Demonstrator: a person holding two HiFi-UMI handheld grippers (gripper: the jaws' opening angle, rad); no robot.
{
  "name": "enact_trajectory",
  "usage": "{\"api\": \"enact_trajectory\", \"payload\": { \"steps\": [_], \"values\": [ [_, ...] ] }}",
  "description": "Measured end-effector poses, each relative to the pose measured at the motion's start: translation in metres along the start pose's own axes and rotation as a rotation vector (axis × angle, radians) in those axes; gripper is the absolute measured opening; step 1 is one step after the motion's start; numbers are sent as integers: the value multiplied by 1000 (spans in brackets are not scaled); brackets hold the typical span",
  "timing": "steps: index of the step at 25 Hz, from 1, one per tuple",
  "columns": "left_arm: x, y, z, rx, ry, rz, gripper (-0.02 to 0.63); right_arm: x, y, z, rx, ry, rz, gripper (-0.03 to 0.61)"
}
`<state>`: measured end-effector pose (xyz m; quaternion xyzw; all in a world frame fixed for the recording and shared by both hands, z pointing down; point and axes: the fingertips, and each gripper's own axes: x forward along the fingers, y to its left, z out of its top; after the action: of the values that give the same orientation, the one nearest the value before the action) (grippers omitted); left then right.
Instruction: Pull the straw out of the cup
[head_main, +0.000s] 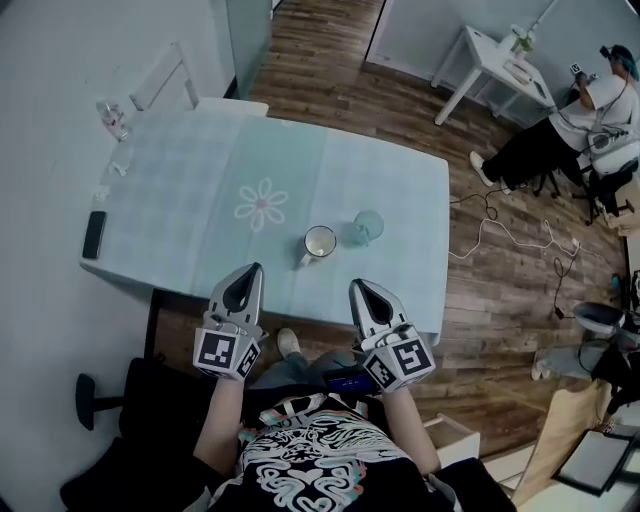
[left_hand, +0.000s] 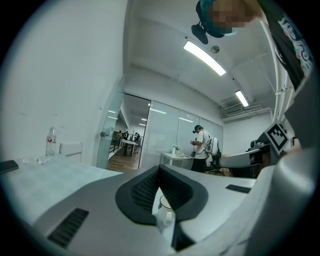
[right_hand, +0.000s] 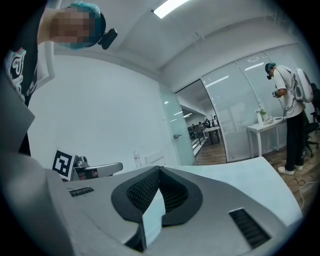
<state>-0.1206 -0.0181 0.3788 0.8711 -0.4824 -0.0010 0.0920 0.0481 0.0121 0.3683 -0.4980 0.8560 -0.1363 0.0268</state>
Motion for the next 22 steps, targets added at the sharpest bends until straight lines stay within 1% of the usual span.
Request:
{"api": "enact_trajectory", "payload": {
  "steps": [7, 11, 16, 22],
  "values": [
    [16, 0, -8, -24, 10, -15, 0, 0, -11, -9, -9, 57, -36, 15],
    [23, 0, -14, -40, 15, -17, 0, 3, -18, -14, -8, 76, -42, 15],
    [29, 7, -20, -54, 27, 0, 0, 12, -29, -20, 5, 99, -45, 15],
    [35, 9, -28, -54, 53, -1, 0, 23, -42, -32, 21, 127, -48, 15]
  ]
}}
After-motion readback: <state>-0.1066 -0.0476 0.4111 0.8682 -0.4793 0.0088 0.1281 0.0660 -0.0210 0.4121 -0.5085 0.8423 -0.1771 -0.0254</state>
